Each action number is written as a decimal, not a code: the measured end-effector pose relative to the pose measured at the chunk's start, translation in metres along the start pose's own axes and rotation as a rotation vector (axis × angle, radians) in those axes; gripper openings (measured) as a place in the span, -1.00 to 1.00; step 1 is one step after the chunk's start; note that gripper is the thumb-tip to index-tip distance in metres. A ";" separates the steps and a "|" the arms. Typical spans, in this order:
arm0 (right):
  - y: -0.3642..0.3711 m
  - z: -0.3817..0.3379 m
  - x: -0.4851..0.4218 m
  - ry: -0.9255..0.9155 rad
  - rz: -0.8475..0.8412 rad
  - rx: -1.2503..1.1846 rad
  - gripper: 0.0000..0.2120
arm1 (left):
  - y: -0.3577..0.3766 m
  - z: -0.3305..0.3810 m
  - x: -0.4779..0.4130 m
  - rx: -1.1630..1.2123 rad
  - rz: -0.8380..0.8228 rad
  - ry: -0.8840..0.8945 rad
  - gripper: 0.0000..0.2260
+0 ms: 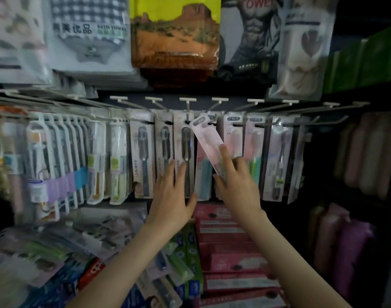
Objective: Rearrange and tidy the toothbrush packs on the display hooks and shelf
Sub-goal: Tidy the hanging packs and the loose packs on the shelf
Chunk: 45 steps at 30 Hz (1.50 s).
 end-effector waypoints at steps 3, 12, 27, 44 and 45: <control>0.010 -0.002 -0.010 0.095 0.029 -0.027 -0.34 | 0.006 -0.003 0.006 -0.027 -0.005 -0.017 -0.35; 0.040 -0.034 0.014 0.139 -0.031 -0.086 -0.22 | 0.014 -0.053 0.065 -0.219 -0.348 -0.079 -0.53; 0.137 -0.093 0.108 0.203 -0.679 -0.317 -0.45 | -0.025 -0.124 0.176 -0.153 -0.208 -0.073 -0.65; 0.051 -0.082 0.152 -0.046 -0.443 -0.607 -0.38 | -0.009 -0.065 0.124 1.019 -0.137 -0.656 -0.90; 0.046 -0.078 0.149 -0.034 -0.403 -0.596 -0.36 | -0.012 -0.057 0.117 0.973 -0.139 -0.571 -0.91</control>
Point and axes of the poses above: each hand's wrist, its own x-axis away from the middle knuckle, its own y-axis out of the palm, z = x × y, the point moved 2 cm from there along -x, towards the middle knuckle, and after that the axes turned 8 degrees about -x, right-handed, at the moved point
